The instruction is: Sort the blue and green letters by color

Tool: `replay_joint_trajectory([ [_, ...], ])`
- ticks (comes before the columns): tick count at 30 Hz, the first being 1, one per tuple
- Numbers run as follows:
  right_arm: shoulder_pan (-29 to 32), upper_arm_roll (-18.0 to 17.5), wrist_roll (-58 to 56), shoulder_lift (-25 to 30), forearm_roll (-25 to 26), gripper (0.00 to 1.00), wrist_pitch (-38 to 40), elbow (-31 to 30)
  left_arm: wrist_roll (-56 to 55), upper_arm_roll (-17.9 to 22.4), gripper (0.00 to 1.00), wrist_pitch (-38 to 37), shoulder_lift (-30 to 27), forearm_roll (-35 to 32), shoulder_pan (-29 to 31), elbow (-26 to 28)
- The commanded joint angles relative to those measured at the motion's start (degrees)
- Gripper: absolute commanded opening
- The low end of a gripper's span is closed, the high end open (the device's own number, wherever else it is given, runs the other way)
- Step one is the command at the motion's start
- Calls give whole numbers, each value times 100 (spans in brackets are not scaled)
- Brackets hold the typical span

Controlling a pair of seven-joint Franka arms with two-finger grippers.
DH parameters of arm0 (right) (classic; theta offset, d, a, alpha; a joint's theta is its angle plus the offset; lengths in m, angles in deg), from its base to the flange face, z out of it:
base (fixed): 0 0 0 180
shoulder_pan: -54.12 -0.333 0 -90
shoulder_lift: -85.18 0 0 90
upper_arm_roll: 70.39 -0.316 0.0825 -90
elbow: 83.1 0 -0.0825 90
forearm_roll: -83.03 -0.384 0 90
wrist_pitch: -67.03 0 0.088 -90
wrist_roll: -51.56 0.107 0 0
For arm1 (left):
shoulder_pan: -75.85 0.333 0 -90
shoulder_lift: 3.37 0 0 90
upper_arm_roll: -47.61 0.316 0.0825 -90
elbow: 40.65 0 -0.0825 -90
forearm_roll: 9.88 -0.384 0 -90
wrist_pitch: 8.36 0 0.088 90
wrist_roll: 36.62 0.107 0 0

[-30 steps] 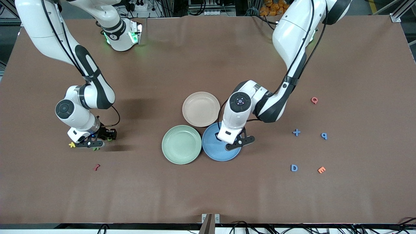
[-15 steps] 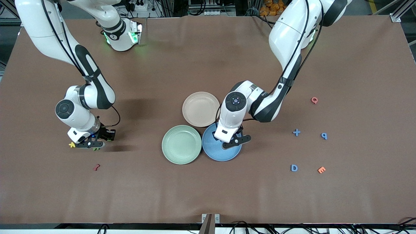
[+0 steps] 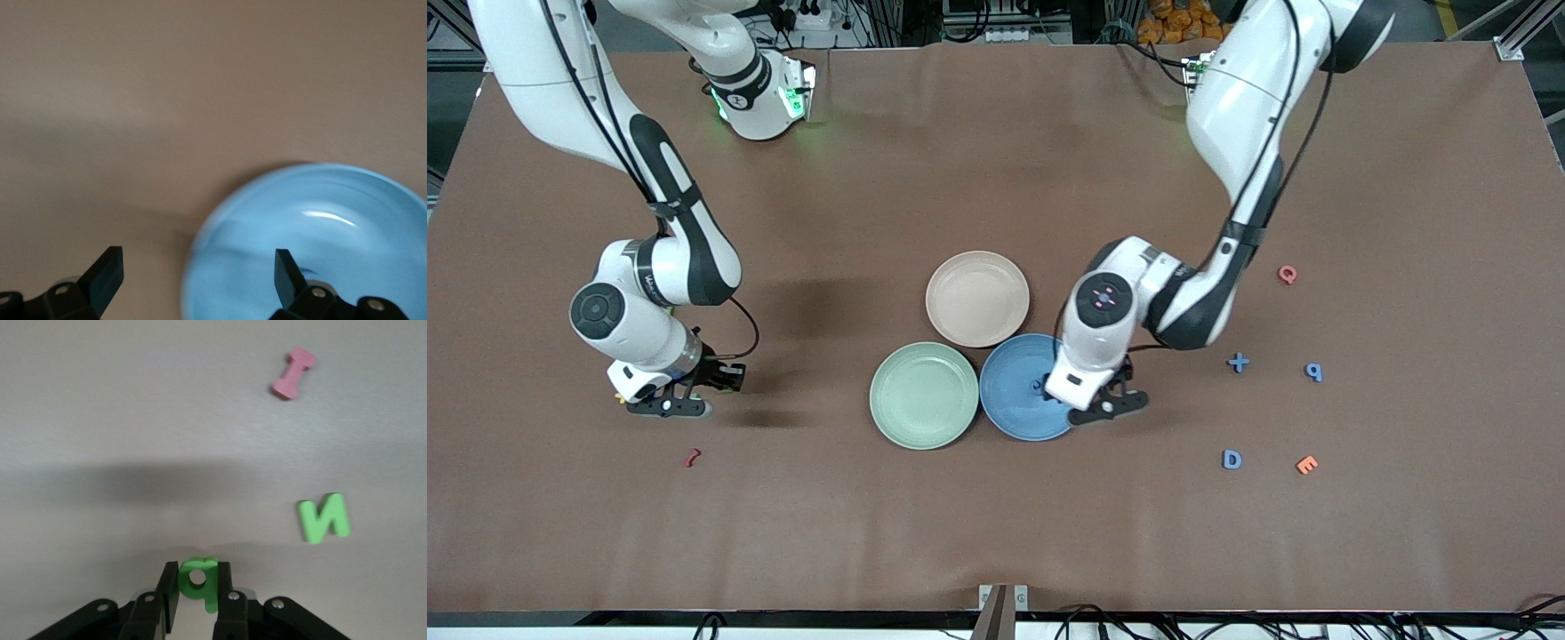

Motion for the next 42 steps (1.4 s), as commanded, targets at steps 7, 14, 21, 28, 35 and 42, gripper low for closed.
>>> replay_joint_trajectory([
  [7,-1062,6,2203,12,-3,0,909,879,1986,-340,100,-231,-1680,-47,1553,1770],
  [14,-1668,15,3311,-190,-3,0,900,1152,1688,-552,100,-231,-2040,-38,2336,2526],
  [21,-2029,15,3988,-454,-3,0,900,1415,1434,-587,100,-222,-2024,50,2776,2632],
  [28,-2363,15,4691,-805,5,0,900,1872,960,-587,100,812,-1988,454,2970,3124],
  [35,-2504,15,5070,-1060,23,7,874,2083,248,-587,100,1553,-1857,489,2961,3441],
  [42,-2583,15,5246,-1148,49,100,856,2154,-447,-578,100,1773,-1646,445,2908,3441],
])
